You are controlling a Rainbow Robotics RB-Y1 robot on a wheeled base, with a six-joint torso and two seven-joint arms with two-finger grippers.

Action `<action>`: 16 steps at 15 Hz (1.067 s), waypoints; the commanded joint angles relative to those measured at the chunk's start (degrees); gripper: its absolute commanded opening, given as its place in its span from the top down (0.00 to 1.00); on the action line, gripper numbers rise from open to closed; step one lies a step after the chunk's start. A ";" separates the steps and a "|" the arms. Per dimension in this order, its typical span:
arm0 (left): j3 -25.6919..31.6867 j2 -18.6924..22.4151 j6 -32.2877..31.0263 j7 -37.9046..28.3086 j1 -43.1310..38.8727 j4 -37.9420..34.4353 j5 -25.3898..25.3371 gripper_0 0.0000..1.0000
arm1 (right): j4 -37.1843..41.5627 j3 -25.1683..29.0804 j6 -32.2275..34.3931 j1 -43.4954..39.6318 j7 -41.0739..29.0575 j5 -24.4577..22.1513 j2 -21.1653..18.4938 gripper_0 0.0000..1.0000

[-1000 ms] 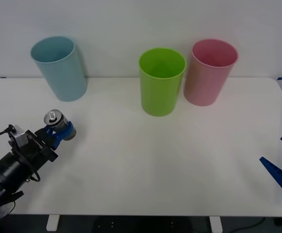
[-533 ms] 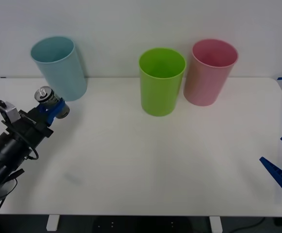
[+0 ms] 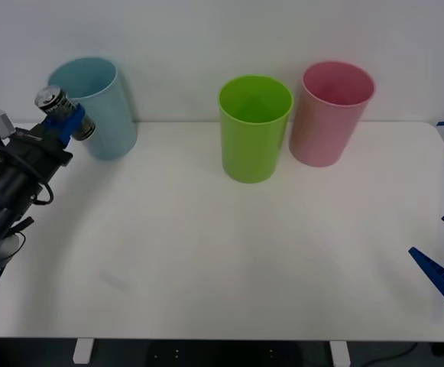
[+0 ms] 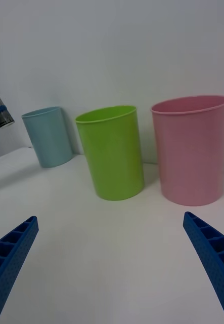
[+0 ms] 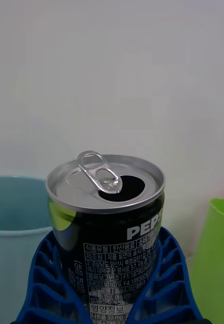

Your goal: Grasp the object on the table and drop it into the matching bin: aluminum can to the light blue bin, PET bottle to the pink bin.

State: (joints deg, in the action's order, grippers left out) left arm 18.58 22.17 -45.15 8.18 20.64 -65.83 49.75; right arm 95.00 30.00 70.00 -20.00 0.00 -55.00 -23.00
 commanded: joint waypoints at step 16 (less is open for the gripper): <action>-4.61 3.93 24.76 -8.79 12.23 0.18 9.04 0.97 | 0.00 0.00 0.00 0.00 0.00 0.00 0.00 0.00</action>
State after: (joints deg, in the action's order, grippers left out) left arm 14.74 26.12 -21.87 -0.59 32.48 -65.72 58.56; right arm 95.00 30.00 70.00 -20.00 0.00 -55.00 -23.00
